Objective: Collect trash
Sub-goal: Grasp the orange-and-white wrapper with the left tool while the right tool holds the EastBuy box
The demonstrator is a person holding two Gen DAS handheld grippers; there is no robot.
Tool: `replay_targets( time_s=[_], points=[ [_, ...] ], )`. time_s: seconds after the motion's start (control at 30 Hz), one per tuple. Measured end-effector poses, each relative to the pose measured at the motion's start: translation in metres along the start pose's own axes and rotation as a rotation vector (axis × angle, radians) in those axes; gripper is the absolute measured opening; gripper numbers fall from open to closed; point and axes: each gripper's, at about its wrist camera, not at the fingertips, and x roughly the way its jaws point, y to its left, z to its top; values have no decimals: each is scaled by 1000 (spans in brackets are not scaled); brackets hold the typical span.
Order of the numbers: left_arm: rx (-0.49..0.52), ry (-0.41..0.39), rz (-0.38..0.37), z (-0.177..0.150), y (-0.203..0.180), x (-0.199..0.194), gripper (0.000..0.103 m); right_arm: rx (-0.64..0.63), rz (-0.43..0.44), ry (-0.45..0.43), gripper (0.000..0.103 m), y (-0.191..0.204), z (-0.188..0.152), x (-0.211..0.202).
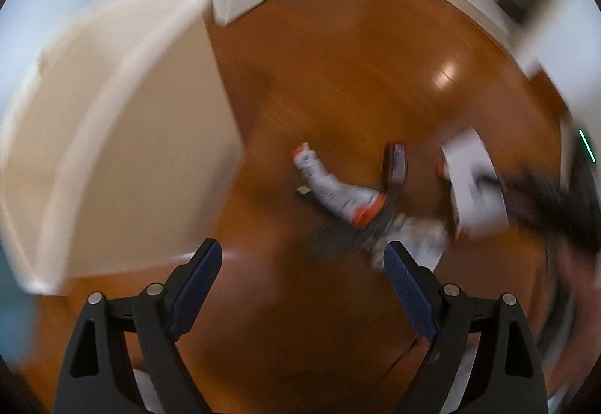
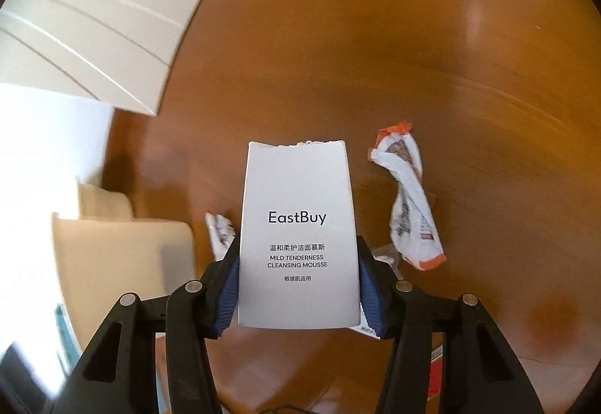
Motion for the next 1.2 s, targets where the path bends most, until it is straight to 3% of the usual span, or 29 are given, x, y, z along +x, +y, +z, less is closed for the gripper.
replay_targets(
  time_s=[0.17,0.33,0.43,0.5,0.63,0.7,0.83,0.93,1.07,1.2],
  points=[
    [-143,61,15,26,-14,86,89,60,76,-74,57,-50,-16,-20],
    [-310,149,-4,34,-8,143,89,121,101,-59,57,-87,-28,-7],
    [-347,172,-6,34,-7,158,68,121,95,-81,57,-99,-32,-15],
    [-333,194,-24,33,-12,166,46,122,94,-103,57,-101,-29,-19],
    [-342,218,-78,26,-17,174,26,133,99,-128,57,-112,-29,-32],
    [-309,194,-78,23,-21,166,20,132,99,-139,57,-117,-32,-38],
    [-249,140,-113,21,-26,140,19,150,113,-141,57,-117,-36,-36],
    [-200,69,-191,21,-26,100,18,156,127,-139,57,-117,-42,-39],
    [-128,-56,-245,18,-13,21,18,135,138,-139,57,-101,-43,-36],
    [-91,-161,-225,28,21,-60,19,77,123,-139,57,-80,-42,-53]
  ],
)
